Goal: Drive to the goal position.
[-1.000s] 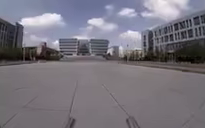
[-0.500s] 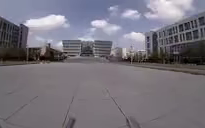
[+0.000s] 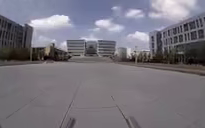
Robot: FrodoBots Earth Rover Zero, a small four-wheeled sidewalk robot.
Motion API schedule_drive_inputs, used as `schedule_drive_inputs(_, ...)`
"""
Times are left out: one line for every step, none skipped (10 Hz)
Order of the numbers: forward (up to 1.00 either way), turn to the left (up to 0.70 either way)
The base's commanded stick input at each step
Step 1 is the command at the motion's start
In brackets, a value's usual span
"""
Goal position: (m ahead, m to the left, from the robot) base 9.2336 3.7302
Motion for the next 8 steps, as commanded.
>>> schedule_drive_inputs(0.70, 0.10)
schedule_drive_inputs(0.70, 0.10)
schedule_drive_inputs(0.70, 0.10)
schedule_drive_inputs(0.70, 0.10)
schedule_drive_inputs(0.70, 0.10)
schedule_drive_inputs(0.70, 0.07)
schedule_drive_inputs(0.70, 0.05)
schedule_drive_inputs(0.70, 0.05)
